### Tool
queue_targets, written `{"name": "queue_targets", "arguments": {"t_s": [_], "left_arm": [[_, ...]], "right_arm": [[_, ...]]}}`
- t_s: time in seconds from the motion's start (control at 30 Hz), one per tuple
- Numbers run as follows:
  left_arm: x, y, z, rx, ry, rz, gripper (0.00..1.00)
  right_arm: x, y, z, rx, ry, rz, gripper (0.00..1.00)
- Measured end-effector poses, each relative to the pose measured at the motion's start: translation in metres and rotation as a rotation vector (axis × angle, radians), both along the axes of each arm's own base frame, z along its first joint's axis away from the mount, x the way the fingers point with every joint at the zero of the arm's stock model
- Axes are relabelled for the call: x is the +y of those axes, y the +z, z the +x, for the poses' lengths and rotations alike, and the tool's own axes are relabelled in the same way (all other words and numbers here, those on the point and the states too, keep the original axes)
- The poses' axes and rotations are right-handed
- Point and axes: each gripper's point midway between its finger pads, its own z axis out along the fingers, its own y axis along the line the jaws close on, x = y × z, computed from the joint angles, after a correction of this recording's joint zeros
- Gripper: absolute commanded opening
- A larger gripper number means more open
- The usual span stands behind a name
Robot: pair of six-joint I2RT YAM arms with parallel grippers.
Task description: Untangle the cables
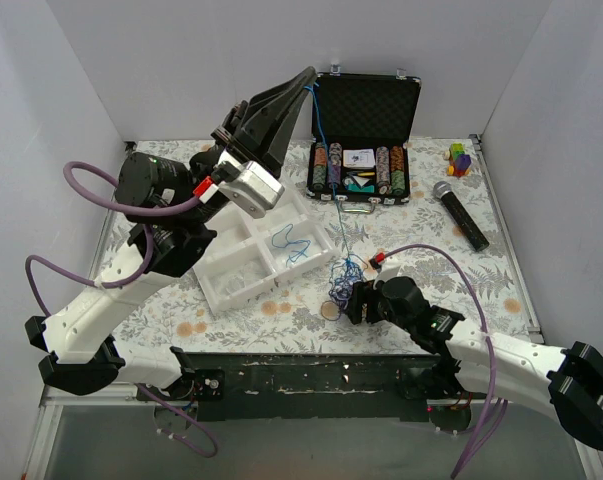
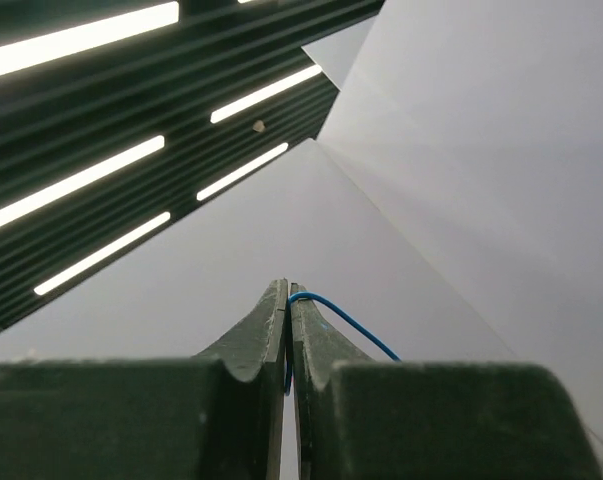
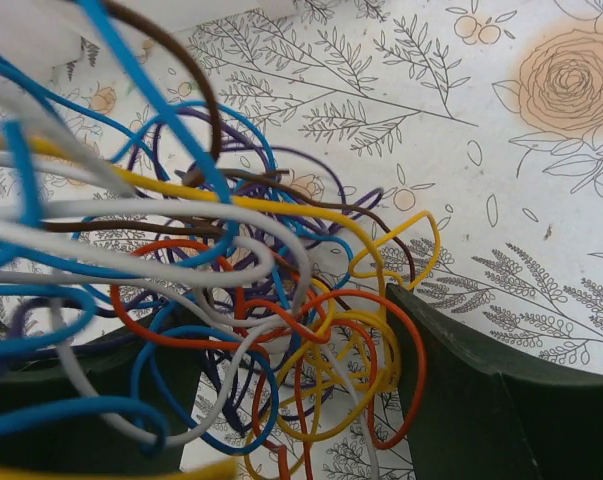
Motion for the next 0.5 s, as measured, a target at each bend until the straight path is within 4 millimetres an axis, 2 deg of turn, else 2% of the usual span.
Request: {"name": "queue_targets", "arguments": {"t_s": [0.3,0.5], "left_arm": [[0.021,0.037,-0.013,-0.162,0.071,-0.086,0.00],[0.033,0.069,-0.025,-0.262,0.097,-0.164,0.00]], "right_arm": [[-0.006,-0.018,-0.003,0.055,-0.031,-0.030,0.67],[-0.006,-0.020,-0.002,0.068,-0.052,-0.026,0.62]]}}
